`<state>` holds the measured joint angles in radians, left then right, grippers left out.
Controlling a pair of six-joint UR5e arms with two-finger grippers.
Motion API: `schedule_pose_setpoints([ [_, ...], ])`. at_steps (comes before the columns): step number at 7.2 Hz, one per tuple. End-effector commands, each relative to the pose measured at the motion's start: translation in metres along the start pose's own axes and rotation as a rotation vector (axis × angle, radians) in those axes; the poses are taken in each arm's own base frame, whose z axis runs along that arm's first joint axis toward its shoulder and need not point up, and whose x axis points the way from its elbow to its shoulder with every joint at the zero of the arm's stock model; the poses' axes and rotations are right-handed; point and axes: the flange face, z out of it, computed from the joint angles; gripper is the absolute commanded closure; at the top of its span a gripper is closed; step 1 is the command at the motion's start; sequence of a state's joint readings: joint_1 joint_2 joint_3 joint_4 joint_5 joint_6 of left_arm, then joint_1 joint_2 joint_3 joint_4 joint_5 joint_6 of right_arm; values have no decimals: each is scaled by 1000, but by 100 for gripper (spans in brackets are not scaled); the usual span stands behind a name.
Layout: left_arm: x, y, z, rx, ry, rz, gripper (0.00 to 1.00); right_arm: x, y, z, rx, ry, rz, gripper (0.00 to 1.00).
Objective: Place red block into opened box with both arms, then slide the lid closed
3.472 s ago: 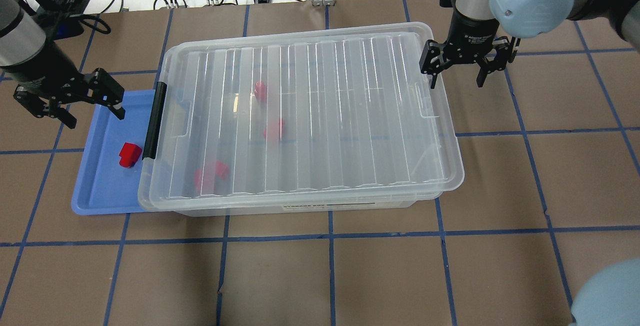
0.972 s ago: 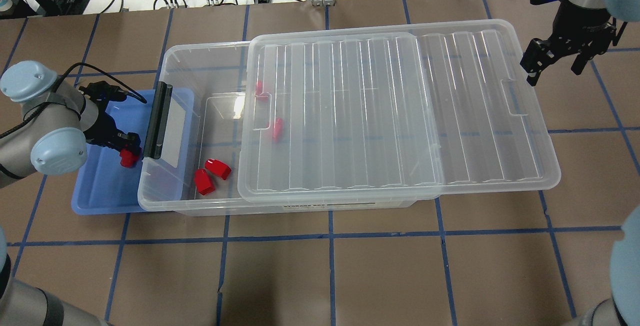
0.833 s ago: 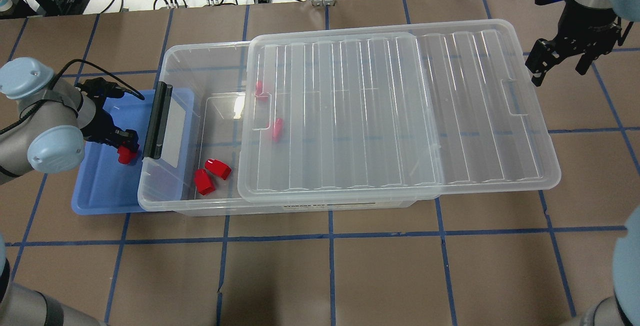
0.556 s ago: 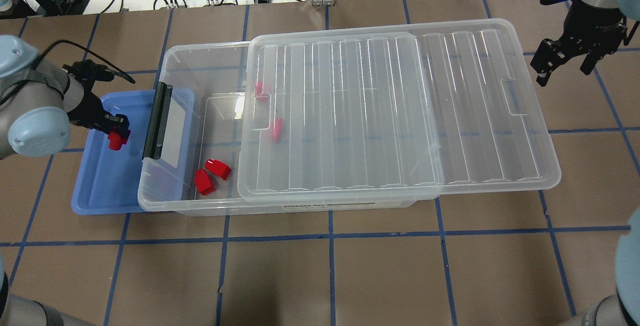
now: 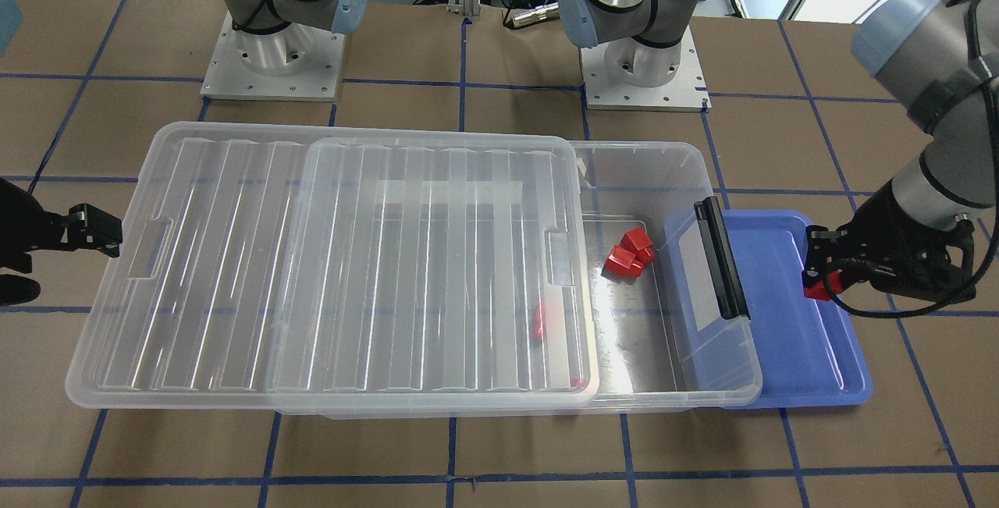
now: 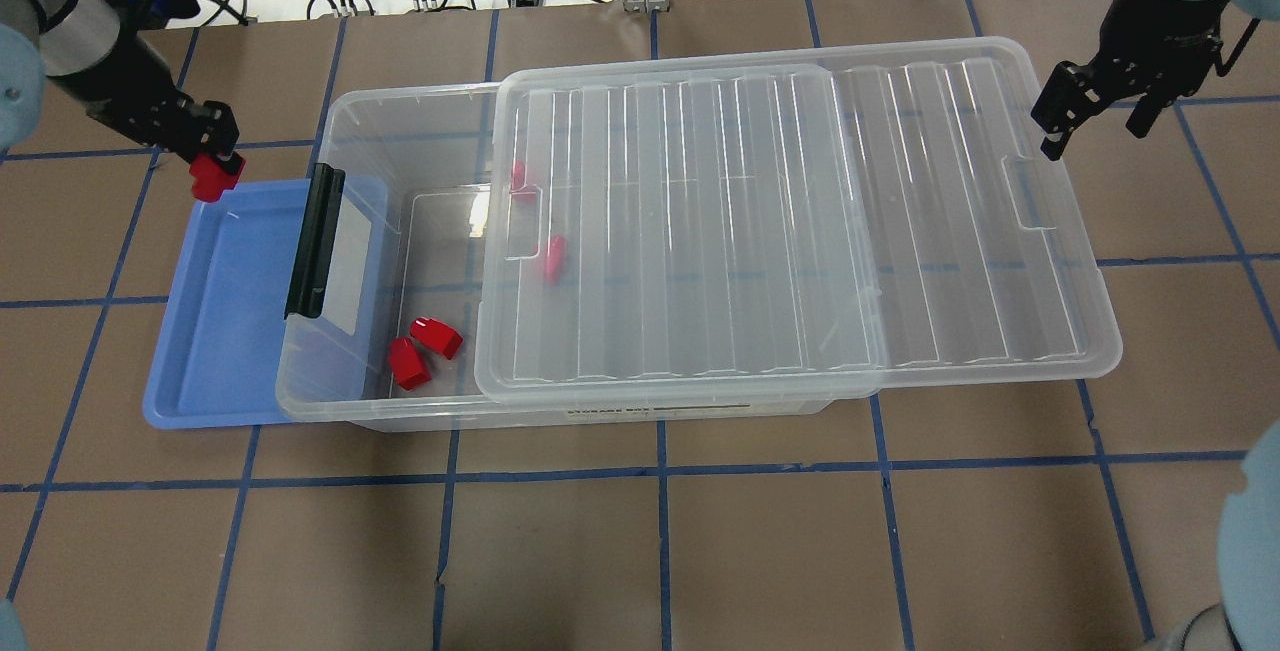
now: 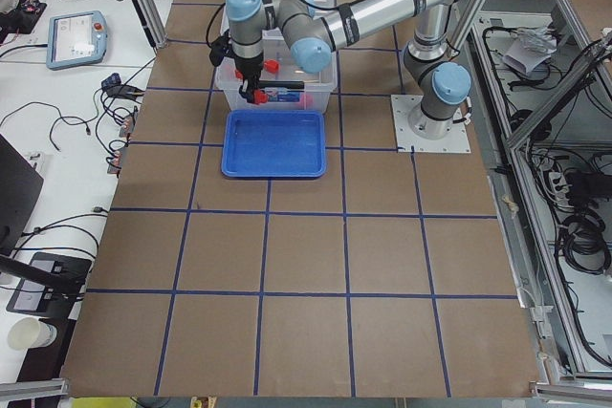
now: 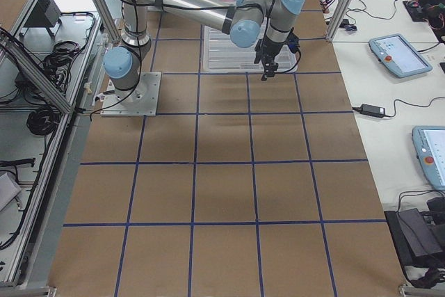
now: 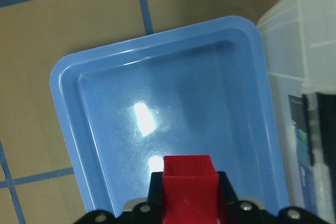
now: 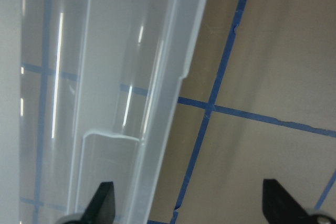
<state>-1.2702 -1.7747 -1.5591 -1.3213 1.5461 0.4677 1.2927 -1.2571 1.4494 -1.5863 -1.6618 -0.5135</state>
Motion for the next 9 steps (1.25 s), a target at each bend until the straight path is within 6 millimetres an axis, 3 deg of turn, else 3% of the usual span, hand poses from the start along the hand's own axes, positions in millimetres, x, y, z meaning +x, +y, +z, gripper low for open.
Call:
schedule_pose_setpoints([
  [1,78,-5,-15,-12,7,-107,91,3,-5,16,-19,-21,-2,0],
  [2,114,-2,0,-36,13,-140,91,6,-6,18,-19,-20,1,0],
  [3,133,3,15,-54,22,-158,91,7,-8,22,-23,-22,1,0],
  [5,137,-5,37,-25,10,-152,91,15,-7,24,-35,-6,-38,0],
  [6,140,8,65,-74,19,-161,91,37,0,29,-45,-10,-37,0],
  [7,144,17,89,-73,22,-201,90,45,2,31,-46,-13,-46,0],
  [9,149,17,107,-47,20,-208,90,45,2,26,-42,-9,-37,0],
])
